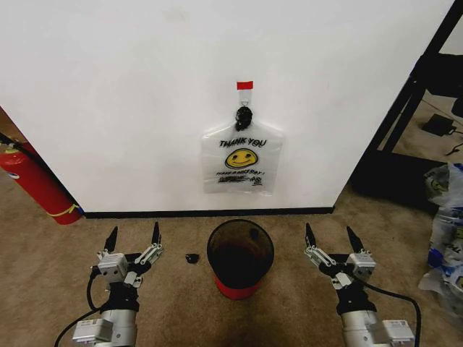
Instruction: Pick up the garbage bag from the wall and place it over the trash bin.
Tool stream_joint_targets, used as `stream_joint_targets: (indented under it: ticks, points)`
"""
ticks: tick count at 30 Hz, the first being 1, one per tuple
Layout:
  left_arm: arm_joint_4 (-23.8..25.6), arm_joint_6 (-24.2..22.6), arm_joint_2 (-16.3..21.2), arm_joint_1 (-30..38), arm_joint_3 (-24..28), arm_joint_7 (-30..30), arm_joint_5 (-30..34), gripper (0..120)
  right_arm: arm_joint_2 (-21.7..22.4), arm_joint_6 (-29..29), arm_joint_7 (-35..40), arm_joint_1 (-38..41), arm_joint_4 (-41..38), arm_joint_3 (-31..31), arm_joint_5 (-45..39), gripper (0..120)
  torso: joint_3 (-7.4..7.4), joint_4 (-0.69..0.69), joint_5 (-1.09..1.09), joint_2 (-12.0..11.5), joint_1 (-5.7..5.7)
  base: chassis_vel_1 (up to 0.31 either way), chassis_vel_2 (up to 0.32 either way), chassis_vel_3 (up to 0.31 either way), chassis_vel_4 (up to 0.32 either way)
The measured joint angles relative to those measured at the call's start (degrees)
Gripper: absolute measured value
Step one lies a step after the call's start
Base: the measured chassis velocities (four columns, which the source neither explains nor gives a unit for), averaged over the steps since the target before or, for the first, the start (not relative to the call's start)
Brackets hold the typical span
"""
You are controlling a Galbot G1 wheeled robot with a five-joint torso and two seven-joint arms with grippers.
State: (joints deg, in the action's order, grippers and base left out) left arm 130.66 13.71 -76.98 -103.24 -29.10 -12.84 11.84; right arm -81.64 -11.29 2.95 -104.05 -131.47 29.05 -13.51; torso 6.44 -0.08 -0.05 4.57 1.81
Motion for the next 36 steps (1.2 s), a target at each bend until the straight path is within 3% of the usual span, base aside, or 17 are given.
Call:
stream_joint_targets:
  ticks: [23,28,29,31,33,36]
  points:
    - [-1.51,-0.67,0.23,1.38,1.30,-0.04,-0.39,100,1.88,0.65,-1.21,3.44,2.97,-0.11,-3.00,100,0.00,-0.01,-0.01,0.00,0.00,0.000,0.000,0.000,0.000]
    - [-2.45,-1.62,1.62,2.72,2.05,-0.08,-0.07,100,10.02,3.48,-5.76,12.43,6.90,0.34,-15.54,100,0.00,0.07,0.04,0.00,0.00,0.000,0.000,0.000,0.000]
    - [-2.45,-1.62,1.62,2.72,2.05,-0.08,-0.07,100,10.02,3.48,-5.76,12.43,6.90,0.34,-15.54,100,0.00,0.07,0.04,0.00,0.00,0.000,0.000,0.000,0.000]
    - [-3.09,-2.30,2.50,4.02,2.92,-0.03,0.20,100,13.24,4.39,-8.45,15.45,8.44,1.09,-21.25,100,0.00,-0.07,-0.06,0.00,0.00,0.000,0.000,0.000,0.000]
    - [-3.22,-2.69,2.82,4.14,3.01,-0.03,0.59,100,16.39,5.88,-10.63,20.03,10.81,0.56,-26.46,100,0.01,-0.05,0.06,0.00,0.00,0.000,0.000,0.000,0.000]
    - [-3.27,-2.80,2.79,3.82,2.52,0.00,0.73,100,20.17,8.42,-12.60,29.08,14.86,-2.70,-34.07,100,0.01,0.01,-0.02,0.00,0.00,0.000,0.000,0.000,0.000]
